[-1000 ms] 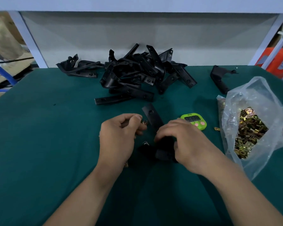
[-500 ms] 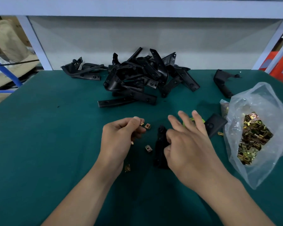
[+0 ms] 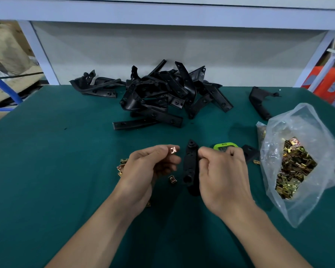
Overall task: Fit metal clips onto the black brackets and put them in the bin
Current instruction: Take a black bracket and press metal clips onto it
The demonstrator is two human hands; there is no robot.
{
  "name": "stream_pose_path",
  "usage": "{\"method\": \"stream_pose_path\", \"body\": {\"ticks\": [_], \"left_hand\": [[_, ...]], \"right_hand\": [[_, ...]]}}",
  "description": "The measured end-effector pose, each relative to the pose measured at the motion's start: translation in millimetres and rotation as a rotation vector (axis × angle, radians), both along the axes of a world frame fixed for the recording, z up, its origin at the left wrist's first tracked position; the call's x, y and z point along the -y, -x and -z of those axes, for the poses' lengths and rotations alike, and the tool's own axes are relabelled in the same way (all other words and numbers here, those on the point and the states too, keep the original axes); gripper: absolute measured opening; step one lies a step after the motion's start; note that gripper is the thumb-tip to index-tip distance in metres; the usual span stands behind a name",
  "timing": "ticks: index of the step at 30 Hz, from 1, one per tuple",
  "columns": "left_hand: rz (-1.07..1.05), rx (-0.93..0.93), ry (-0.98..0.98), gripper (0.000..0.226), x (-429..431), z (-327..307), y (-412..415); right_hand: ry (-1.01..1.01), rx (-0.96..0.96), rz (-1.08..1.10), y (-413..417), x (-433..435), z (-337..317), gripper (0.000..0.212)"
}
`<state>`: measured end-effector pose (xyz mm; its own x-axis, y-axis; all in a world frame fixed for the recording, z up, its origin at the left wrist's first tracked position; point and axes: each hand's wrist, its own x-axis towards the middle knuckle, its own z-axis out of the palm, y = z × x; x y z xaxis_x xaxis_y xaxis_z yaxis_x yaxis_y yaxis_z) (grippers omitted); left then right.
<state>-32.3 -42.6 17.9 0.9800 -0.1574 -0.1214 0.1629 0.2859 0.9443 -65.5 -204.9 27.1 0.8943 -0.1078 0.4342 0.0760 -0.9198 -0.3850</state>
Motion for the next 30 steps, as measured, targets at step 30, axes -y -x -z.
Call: {"method": "stream_pose_path", "body": {"ticks": [30], "left_hand": [[0.086,0.057,-0.266,0.031,4.7,-0.8,9.7]], "right_hand": [[0.184,0.062,-0.109,-9.9,4.9,10.1,0.036]]}}
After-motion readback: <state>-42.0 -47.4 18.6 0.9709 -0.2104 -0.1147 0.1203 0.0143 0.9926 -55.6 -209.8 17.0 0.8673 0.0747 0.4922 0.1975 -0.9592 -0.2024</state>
